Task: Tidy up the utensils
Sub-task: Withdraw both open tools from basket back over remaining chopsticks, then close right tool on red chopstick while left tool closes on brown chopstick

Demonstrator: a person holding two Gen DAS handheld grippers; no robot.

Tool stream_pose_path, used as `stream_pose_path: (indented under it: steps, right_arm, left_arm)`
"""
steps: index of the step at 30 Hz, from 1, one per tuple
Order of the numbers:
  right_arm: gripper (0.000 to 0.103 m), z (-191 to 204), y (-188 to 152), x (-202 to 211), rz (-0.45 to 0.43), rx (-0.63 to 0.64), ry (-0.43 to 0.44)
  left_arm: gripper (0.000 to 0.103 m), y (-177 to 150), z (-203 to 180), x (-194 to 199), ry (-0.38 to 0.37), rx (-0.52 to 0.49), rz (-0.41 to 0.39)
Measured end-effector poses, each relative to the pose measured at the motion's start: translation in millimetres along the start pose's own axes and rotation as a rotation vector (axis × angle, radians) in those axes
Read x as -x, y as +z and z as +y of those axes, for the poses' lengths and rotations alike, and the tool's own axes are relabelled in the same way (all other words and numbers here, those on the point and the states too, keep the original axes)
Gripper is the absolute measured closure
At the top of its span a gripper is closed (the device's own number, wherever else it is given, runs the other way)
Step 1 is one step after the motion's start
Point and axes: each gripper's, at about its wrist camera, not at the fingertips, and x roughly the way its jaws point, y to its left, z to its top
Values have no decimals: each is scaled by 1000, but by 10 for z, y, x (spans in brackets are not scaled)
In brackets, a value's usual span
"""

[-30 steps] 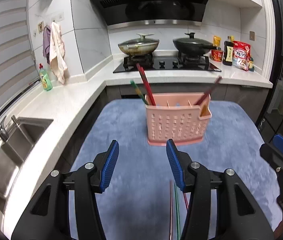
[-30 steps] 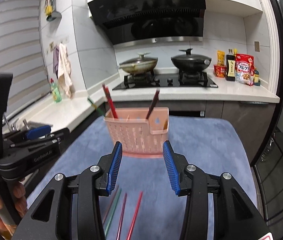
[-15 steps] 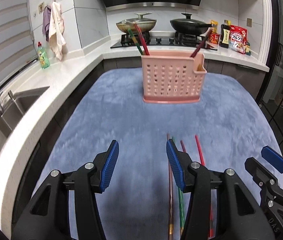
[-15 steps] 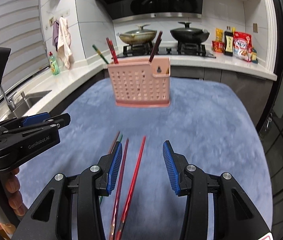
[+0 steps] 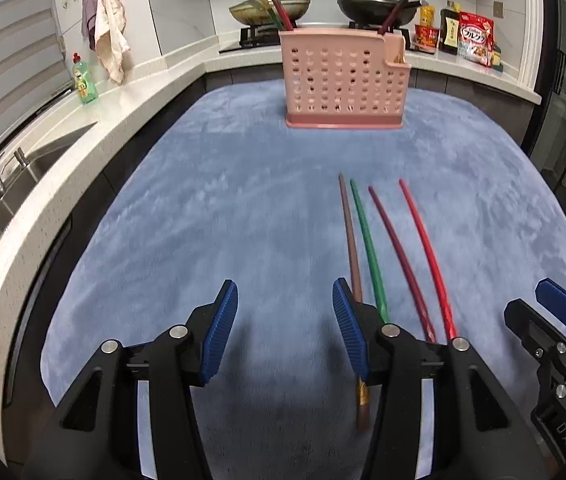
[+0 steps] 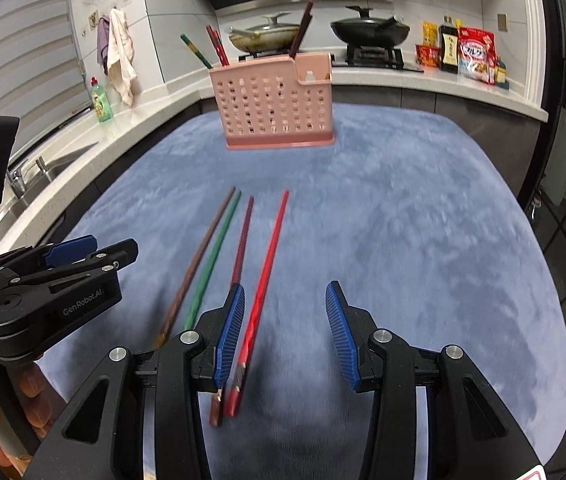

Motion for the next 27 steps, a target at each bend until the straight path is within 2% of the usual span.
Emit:
stream_pose_path:
  steps: [9,17,20,23,27]
  right_arm:
    - [61,27,-279,-100,60,-22,9]
    - [61,102,-361,-121,68,-22,21]
    - [65,122,-379,-163,75,-19,22]
    - [74,146,-400,-206,89,-15,25]
    - [77,176,-431,-233,93,-7,25]
  left_arm:
    - [56,-260,-25,-99,-8,-7,49]
    - [56,-339,-34,-89,-40,8,61]
    - [56,-366,-55,-89,-44,5,65]
    - [56,-393,-86,-99,-49,-2,72]
    - [56,-414,-111,-122,-50,-6,79]
